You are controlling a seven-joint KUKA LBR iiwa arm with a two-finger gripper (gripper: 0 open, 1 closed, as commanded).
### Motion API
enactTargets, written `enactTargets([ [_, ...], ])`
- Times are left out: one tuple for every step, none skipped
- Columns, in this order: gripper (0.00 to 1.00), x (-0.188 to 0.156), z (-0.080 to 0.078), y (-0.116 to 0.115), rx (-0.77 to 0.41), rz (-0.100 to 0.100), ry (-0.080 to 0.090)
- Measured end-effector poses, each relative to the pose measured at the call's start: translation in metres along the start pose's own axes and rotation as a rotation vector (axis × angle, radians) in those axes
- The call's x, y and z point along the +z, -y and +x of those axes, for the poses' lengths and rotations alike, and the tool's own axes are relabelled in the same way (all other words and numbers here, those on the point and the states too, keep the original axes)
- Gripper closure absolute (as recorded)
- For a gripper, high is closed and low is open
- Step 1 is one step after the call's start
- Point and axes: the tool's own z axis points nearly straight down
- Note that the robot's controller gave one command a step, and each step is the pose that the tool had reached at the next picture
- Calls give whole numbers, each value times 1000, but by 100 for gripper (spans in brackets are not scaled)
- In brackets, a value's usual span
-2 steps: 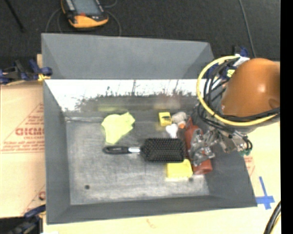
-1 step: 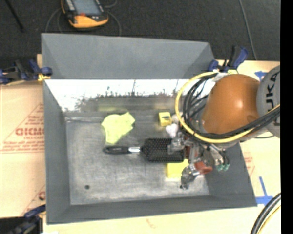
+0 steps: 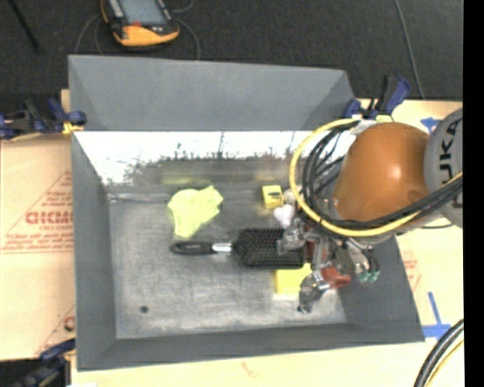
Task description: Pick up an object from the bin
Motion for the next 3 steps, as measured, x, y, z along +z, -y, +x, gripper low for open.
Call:
enactTargets([
  [0,3,0,-16,-48,3,-1],
  [0,-19,4,-34,-63,-2,-1],
  [0,-24,4,-31,7,-1,0],
])
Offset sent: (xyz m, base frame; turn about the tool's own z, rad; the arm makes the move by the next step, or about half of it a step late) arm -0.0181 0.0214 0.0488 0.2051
